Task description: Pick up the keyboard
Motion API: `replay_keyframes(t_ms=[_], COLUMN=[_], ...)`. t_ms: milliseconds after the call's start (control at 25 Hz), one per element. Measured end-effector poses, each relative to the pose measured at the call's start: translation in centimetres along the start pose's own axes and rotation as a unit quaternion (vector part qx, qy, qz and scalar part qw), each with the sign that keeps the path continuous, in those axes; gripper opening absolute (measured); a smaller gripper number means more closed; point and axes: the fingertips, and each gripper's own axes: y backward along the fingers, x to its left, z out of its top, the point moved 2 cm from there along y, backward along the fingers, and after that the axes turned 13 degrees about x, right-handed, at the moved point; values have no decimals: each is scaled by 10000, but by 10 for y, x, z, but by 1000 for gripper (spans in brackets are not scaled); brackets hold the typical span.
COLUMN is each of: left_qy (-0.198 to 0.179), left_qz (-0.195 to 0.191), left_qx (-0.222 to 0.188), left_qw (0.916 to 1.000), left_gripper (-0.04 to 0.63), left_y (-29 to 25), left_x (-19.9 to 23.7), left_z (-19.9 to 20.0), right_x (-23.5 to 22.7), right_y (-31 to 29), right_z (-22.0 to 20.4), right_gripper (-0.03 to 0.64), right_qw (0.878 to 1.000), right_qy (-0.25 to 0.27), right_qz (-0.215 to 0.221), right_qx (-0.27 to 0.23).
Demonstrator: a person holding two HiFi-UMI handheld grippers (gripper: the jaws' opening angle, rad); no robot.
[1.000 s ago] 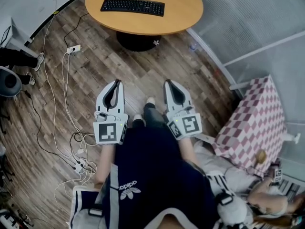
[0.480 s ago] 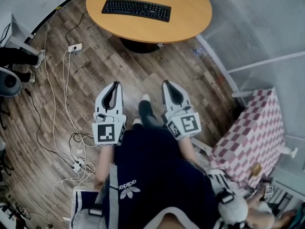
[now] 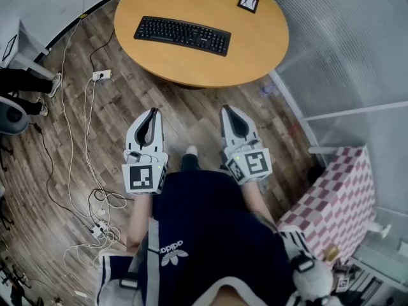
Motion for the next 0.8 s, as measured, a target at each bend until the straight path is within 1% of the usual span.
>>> replay_keyframes(t_ms=[280, 400, 600, 800], left_qy=[-158, -185, -266, -261], left_qz=[44, 63, 20, -28], left_qx=[46, 40, 24, 12], left_qw=[9999, 9998, 9996, 9997], left_gripper=[19, 20, 20, 19], left_y=[-30, -37, -43, -61], left_x=[-10, -11, -9, 1], left_z=[11, 15, 20, 22], right_x=[-38, -47, -57, -62], right_y=[-14, -14, -12, -26], right_z=[1, -1, -1, 3], right_gripper=[6, 6, 6, 6], right_qw=[9999, 9999, 9991, 9988], right_qy=[-74, -144, -330, -352], right_qz=[-55, -76, -273, -326], right_qx=[46, 44, 11, 11])
